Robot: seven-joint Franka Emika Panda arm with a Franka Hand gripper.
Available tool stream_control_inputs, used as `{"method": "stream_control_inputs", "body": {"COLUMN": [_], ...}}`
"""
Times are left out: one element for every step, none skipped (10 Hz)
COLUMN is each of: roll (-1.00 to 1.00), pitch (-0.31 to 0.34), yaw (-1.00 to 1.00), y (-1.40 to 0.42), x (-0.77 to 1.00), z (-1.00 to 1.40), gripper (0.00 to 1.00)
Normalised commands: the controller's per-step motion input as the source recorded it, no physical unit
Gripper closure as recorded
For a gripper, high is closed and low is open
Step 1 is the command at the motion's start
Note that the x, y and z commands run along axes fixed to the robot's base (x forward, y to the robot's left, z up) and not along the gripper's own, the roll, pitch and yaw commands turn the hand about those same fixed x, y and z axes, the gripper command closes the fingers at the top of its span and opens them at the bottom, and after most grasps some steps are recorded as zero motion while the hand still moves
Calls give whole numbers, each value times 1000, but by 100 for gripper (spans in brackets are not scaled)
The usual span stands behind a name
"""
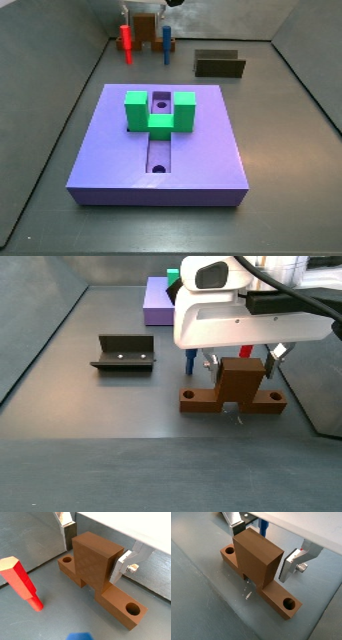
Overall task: Pick up the brown object. Move up. Move to above the board. Insert the brown object.
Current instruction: Pick up the brown object.
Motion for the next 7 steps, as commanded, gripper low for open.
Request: {"method": "stream_control_inputs", "body": {"roll": [0, 0, 0, 0, 0, 0, 0], "pitch": [20, 0, 1, 0, 0, 0, 6], "yaw": [0, 0, 0, -11, -29, -57, -51], "y": [126, 0, 0, -26, -9, 0, 0], "x": [3, 20, 57, 83, 51, 0, 0], "z": [0, 0, -34, -77, -80, -51, 0], "gripper": [0, 0, 0, 0, 0, 0, 0]}}
